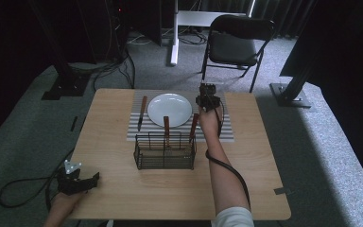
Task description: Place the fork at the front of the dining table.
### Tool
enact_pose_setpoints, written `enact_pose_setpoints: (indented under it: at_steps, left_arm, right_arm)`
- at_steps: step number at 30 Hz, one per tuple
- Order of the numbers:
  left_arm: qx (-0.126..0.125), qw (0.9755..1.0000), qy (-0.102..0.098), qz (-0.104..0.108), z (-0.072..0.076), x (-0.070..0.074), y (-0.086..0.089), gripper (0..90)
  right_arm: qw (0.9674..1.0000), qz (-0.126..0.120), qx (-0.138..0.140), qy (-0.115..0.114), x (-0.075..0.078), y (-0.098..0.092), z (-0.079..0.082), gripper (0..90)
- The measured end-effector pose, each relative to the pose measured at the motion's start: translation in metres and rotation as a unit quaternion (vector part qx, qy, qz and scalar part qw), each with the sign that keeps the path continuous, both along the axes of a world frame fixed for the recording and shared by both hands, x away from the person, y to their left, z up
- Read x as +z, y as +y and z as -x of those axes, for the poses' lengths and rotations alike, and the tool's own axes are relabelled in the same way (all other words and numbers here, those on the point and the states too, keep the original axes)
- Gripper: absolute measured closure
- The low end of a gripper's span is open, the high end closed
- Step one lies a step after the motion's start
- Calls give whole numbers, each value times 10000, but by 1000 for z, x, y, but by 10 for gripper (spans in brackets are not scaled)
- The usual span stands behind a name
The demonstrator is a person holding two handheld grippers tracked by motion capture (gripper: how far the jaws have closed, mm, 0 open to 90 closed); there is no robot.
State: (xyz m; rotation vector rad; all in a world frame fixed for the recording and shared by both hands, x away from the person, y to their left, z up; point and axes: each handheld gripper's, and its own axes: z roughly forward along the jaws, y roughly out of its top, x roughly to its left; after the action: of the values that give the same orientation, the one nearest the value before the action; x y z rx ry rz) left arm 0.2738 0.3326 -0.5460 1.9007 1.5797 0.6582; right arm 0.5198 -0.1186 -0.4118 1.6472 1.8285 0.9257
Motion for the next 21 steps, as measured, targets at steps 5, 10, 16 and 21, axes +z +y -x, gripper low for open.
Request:
enact_pose_setpoints:
  at_steps: [5,10,16,21]
  left_arm:
    - [0,10000,0,1,0,0,0,74]
    - [0,10000,0,1,0,0,0,74]
    - [0,10000,-1,1,0,0,0,74]
    - [1,10000,-1,2,0,0,0,74]
  right_arm:
    - [9997,11,-4,261,-16,1,-15,761]
    - [9984,-75,-67,561,-31,0,-28,762]
    - [9969,-220,-114,741,-36,-5,-39,762]
    - [9948,-217,-183,980,-43,-2,-55,762]
